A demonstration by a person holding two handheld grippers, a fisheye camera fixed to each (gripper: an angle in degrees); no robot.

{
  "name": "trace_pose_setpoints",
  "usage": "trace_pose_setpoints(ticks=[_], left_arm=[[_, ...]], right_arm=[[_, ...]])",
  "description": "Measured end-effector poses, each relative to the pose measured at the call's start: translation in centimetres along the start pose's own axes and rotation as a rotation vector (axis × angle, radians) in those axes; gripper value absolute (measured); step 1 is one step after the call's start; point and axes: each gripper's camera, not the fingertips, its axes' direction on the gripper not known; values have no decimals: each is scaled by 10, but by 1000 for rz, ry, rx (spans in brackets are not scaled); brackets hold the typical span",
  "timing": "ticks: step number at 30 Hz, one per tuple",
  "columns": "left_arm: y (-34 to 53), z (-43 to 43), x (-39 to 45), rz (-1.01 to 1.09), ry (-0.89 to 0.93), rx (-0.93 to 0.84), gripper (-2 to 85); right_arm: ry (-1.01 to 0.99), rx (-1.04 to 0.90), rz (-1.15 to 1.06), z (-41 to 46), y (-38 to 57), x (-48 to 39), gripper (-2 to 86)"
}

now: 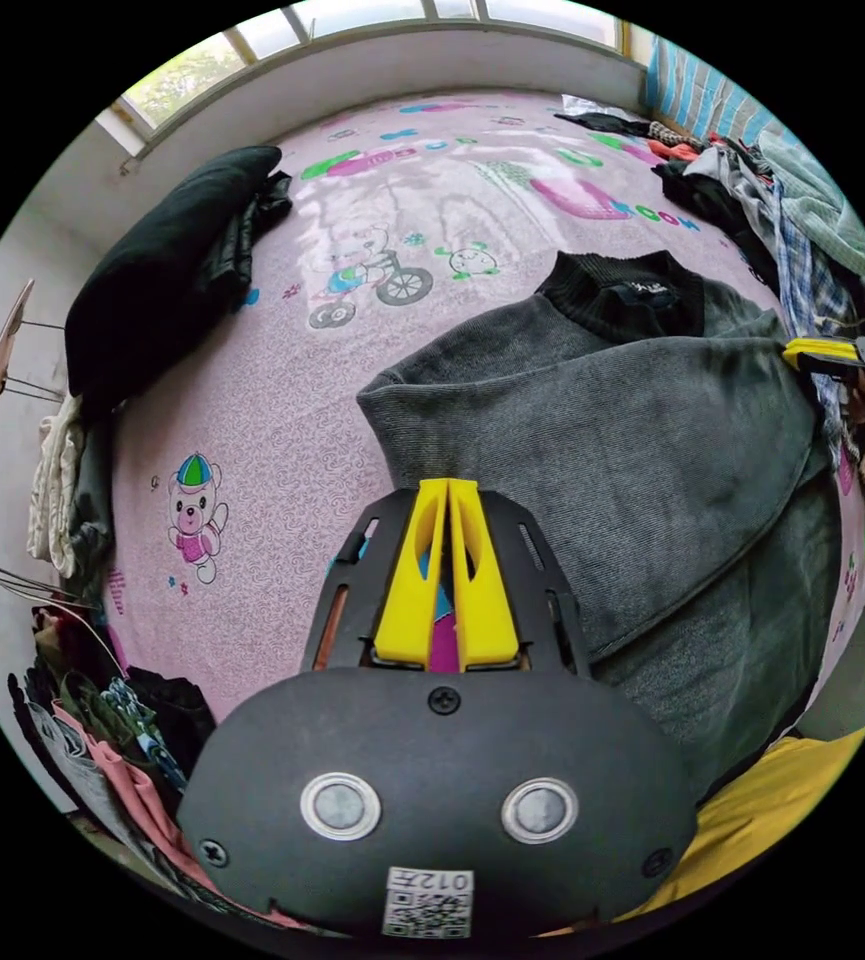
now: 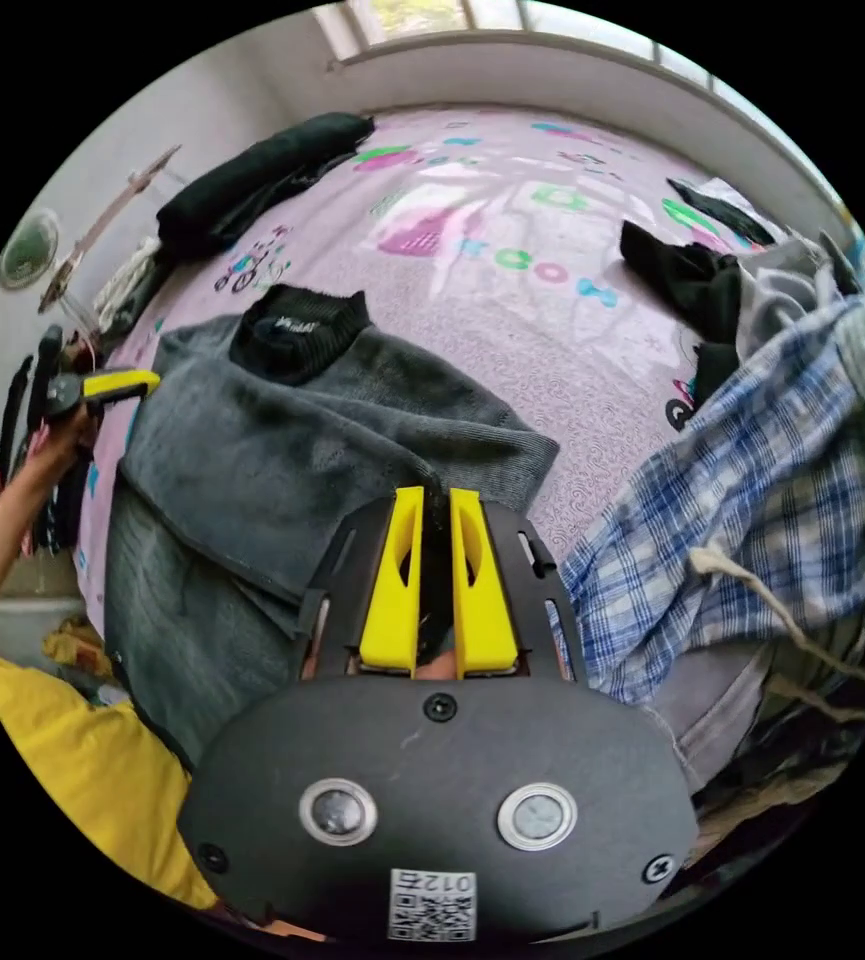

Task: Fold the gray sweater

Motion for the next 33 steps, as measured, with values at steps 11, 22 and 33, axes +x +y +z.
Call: trace_pose_setpoints(ticks=[11,22,33], left_arm=[[25,-39,47,20,-114,68,2],[37,-40,14,-45,-82,105,4],[49,25,4,22,73,-28,4]], right_arm=[[-42,52,37,-11,53,-53,0],[-75,113,10,-28,55,-75,0],[9,-13,-3,23,40,-92,1]])
